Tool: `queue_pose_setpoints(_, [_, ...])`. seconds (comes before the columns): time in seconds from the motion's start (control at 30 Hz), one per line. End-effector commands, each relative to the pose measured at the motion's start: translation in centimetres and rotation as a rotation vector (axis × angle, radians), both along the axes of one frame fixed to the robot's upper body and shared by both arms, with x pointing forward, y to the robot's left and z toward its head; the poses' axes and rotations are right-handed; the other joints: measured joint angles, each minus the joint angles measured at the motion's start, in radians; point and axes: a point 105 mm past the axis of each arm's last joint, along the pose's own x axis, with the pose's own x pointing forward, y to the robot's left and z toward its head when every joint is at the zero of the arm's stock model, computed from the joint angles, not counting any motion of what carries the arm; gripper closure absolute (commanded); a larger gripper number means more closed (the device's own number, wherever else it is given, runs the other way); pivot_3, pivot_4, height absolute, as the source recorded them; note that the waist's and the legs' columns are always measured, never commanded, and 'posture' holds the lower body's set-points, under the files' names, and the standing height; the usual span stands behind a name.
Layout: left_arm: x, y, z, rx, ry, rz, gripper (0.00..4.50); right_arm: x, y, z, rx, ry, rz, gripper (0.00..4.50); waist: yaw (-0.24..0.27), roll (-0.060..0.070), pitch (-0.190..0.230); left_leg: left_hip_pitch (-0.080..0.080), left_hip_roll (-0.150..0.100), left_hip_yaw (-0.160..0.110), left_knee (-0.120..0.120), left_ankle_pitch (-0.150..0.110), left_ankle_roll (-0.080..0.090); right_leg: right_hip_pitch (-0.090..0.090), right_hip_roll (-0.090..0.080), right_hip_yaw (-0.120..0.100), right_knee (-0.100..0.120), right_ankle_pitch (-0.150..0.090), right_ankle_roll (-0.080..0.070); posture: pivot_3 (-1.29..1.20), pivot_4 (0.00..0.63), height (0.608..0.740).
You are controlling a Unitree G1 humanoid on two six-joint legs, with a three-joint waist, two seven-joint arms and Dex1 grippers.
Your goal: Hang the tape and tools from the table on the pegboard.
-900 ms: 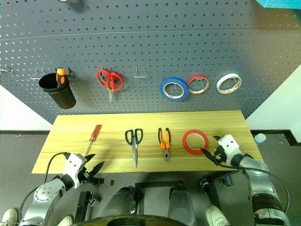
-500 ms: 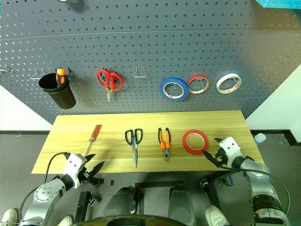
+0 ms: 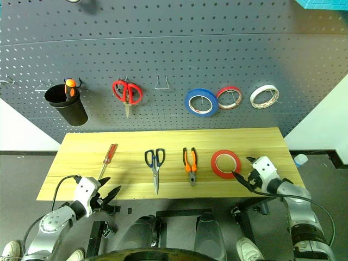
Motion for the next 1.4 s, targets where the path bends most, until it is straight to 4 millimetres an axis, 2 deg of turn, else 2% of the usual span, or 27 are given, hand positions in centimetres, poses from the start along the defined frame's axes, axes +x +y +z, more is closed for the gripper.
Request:
queue_pose_setpoints(0.03, [0.3, 0.0, 0.8, 0.009, -0.033, -0.013, 1.54, 0.2, 0.9, 0.6, 0.008, -0.019, 0.028, 0.00, 0.000, 0.000, 0.000, 0.000, 0.000, 0.000, 0.000, 0.000, 0.000, 0.000, 0.000, 0.000, 0.000, 0.000, 0.000, 0.00, 0.094, 0.729])
queue_pose_setpoints(0.23, [0.8, -1.0, 1.4, -0.012, -0.039, -0.082, 1.54, -0.1, 2.3, 0.7, 0.049, 0.025, 0.079, 0.00, 0.000, 0.000, 0.000, 0.000, 0.000, 0.000, 0.000, 0.000, 0.000, 0.000, 0.000, 0.000, 0.000, 0.000, 0.001, 0.00, 0.098, 0.729])
queue_pose_setpoints(0.47, [1.4, -4.2, 2.1, -0.043, 0.011, -0.344, 1.54, -0.8, 5.3, -1.3, -0.083, 0.123, 0.226, 0.00, 0.000, 0.000, 0.000, 0.000, 0.000, 0.000, 0.001, 0.000, 0.000, 0.000, 0.000, 0.000, 0.000, 0.000, -0.001, 0.00, 0.098, 0.729])
queue_pose_setpoints(0.6, [1.9, -5.9, 2.7, -0.047, 0.015, -0.455, 1.54, -0.8, 6.2, -2.7, -0.107, 0.195, 0.256, 0.00, -0.003, 0.000, 0.000, 0.000, 0.000, 0.000, 0.000, 0.000, 0.000, 0.000, 0.000, 0.000, 0.000, 0.002, 0.000, -0.01, 0.099, 0.729])
queue_pose_setpoints(0.73, [2.1, -7.5, 3.2, -0.061, 0.000, -0.538, 1.54, 0.2, 6.0, -4.1, -0.170, 0.223, 0.232, 0.00, -0.004, 0.000, 0.000, 0.000, 0.000, 0.000, 0.001, 0.000, 0.000, 0.000, 0.000, 0.000, 0.001, 0.002, 0.001, -0.01, 0.097, 0.729])
queue_pose_setpoints(0.87, [1.9, -8.3, 3.4, -0.078, -0.005, -0.571, 1.54, 1.0, 5.6, -5.2, -0.227, 0.244, 0.212, 0.00, -0.003, 0.000, 0.000, 0.000, 0.000, 0.000, 0.000, 0.000, 0.000, 0.000, 0.000, 0.000, 0.001, 0.004, -0.001, -0.01, 0.097, 0.729])
queue_pose_setpoints(1.1, [1.0, -9.1, 3.5, -0.111, 0.000, -0.603, 1.54, 1.8, 5.1, -6.1, -0.263, 0.316, 0.199, 0.00, -0.005, -0.004, -0.003, 0.004, 0.000, 0.000, 0.001, 0.000, 0.000, 0.004, 0.001, 0.001, 0.001, 0.004, -0.001, 0.00, 0.093, 0.729])
queue_pose_setpoints(1.23, [0.4, -9.3, 3.8, -0.135, 0.000, -0.618, 1.54, 1.5, 4.9, -6.5, -0.251, 0.377, 0.204, 0.00, -0.004, -0.005, -0.003, 0.010, 0.000, 0.000, 0.000, 0.000, 0.000, 0.008, 0.000, 0.001, 0.000, 0.001, -0.002, 0.00, 0.091, 0.729])
queue_pose_setpoints(1.33, [0.0, -9.4, 3.9, -0.139, 0.006, -0.636, 1.51, 0.8, 4.5, -7.1, -0.253, 0.447, 0.214, 0.59, -0.002, -0.006, -0.004, 0.014, 0.000, 0.000, 0.000, 0.000, 0.000, 0.012, 0.000, 0.001, 0.000, 0.000, -0.002, 0.00, 0.089, 0.729])
queue_pose_setpoints(1.4, [-0.1, -9.5, 3.9, -0.136, 0.007, -0.644, 1.51, 0.4, 4.4, -7.3, -0.247, 0.482, 0.216, 1.22, -0.002, -0.007, -0.005, 0.014, 0.000, 0.000, 0.000, 0.000, 0.000, 0.012, 0.000, 0.001, 0.000, 0.000, -0.002, 0.00, 0.089, 0.729])
